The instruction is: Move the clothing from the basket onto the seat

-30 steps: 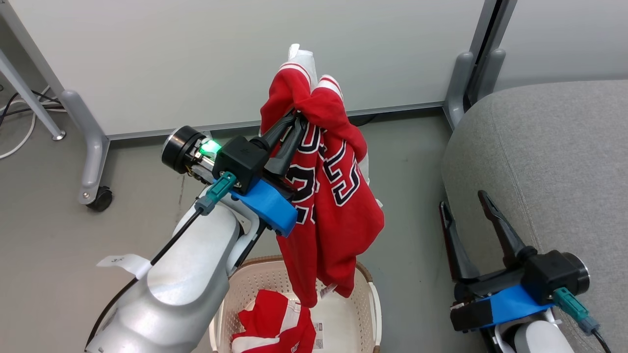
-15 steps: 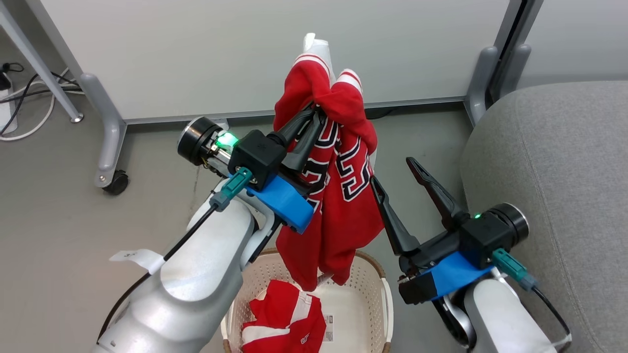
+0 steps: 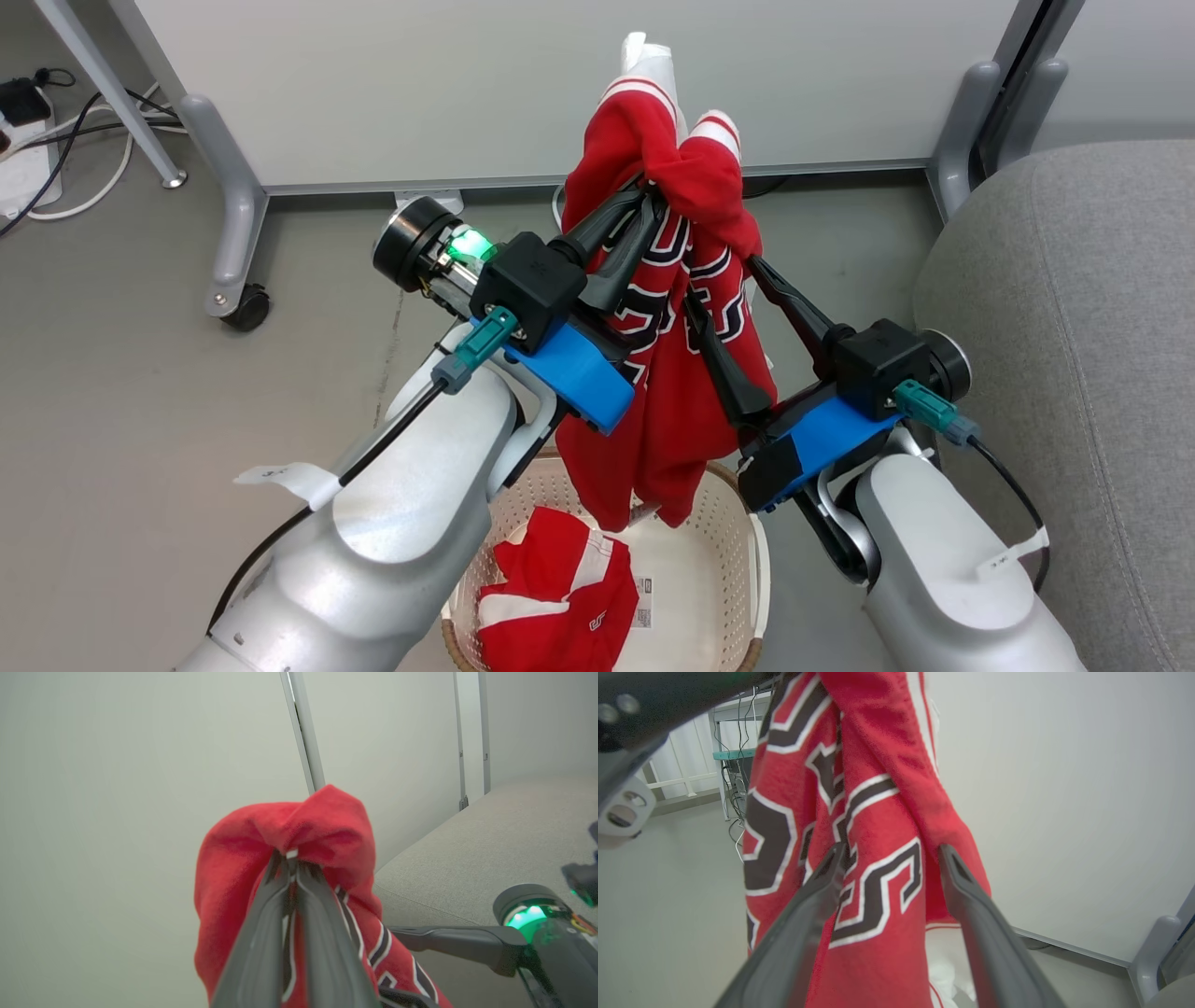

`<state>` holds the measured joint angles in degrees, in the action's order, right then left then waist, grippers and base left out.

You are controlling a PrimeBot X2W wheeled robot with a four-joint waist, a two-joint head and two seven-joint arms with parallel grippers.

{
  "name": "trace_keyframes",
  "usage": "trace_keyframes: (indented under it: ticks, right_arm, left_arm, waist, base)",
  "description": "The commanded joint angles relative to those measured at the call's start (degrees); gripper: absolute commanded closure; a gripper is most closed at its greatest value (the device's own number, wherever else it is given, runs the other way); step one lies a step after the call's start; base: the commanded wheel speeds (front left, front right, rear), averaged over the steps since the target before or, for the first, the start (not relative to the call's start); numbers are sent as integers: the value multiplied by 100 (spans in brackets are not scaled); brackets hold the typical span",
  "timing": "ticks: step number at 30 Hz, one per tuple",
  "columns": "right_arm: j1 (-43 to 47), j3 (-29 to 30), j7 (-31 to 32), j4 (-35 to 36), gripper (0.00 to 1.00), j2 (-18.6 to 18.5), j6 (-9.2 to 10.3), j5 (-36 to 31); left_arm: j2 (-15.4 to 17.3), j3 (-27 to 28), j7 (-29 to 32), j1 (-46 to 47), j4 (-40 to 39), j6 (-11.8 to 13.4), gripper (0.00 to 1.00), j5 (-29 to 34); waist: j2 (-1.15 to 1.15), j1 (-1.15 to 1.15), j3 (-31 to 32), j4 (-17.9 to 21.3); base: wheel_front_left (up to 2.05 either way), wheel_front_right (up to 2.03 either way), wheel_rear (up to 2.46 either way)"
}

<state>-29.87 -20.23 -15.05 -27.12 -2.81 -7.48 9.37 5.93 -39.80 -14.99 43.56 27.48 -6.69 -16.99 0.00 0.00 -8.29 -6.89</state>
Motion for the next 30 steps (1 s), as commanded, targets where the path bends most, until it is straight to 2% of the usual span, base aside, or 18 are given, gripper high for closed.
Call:
trace_keyframes:
  ticks: [1,2,3,5,10,30]
  right_arm:
    - [-155,-61,-20,-136,0,-14,-3,122]
    - [-213,-111,-20,-234,0,-13,-3,224]
    - [-273,-173,-20,-327,31,-13,-3,331]
    - [-392,-321,-20,-515,100,-14,-3,477]
    - [-569,-470,-20,-635,100,-14,-3,640]
    - [-456,-587,-20,-509,100,-14,-3,617]
  left_arm:
    - [-20,-16,-29,64,-35,-27,100,29]
    - [-28,-24,-29,73,-43,-21,100,28]
    - [-32,-27,-29,85,-48,-24,100,26]
    - [-44,-39,-29,98,-52,-32,100,28]
    - [-35,-43,-30,83,-33,-46,100,23]
    - [-5,-60,-30,47,94,-78,100,-11]
  waist:
    - [0,0,-19,-11]
    - [0,0,-28,-15]
    - [0,0,-38,-18]
    - [0,0,-51,-19]
    - [0,0,-43,-12]
    - [0,0,8,46]
  base:
    - [0,0,0]
    - [0,0,0]
    - [0,0,0]
    - [0,0,0]
    - [0,0,0]
    - [0,0,0]
